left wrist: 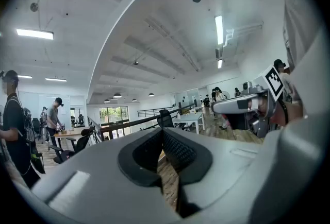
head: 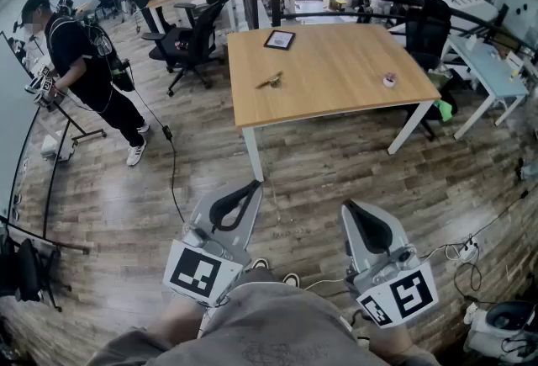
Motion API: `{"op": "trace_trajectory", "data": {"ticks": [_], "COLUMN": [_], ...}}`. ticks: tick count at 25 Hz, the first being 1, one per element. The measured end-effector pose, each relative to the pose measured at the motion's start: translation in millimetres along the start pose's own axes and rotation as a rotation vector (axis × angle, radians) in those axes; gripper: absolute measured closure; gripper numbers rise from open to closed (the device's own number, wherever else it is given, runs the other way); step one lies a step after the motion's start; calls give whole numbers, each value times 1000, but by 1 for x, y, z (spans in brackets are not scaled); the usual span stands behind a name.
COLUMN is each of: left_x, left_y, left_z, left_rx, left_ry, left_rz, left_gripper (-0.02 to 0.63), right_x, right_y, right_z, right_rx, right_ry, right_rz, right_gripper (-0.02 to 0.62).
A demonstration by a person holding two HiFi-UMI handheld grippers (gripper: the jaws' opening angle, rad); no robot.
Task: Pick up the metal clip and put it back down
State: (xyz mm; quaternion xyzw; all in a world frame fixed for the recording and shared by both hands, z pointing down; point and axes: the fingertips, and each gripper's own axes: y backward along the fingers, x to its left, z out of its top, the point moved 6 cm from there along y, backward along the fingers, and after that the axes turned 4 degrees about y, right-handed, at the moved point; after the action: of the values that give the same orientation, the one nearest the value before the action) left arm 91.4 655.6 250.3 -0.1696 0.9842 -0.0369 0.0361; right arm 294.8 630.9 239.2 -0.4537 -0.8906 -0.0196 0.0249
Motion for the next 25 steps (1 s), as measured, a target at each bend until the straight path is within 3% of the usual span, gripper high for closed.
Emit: {"op": "trace_trajectory", "data": {"ticks": [12,17,21,25], "left_x": [-8,-6,2,13], "left_y": [-4,-7,-13,-29], "left_z": [1,-5,-8,-13], "left_rx": [7,25,25,33], "left_ry": [-6,-9,-11,0], "left_rz": [8,23,31,35], "left_gripper": [606,606,606,606], "right_x": [-4,-10,-20,-34], "right_y": [5,4,-5,-21], "right_z": [-6,-16,-17,-23], "right_rx": [-5,-14,-31,-3], "right_ry": [-40,-78,-95,-93], "right_rz": [37,6,-29,-30], "right_gripper": [584,583,415,411]}}
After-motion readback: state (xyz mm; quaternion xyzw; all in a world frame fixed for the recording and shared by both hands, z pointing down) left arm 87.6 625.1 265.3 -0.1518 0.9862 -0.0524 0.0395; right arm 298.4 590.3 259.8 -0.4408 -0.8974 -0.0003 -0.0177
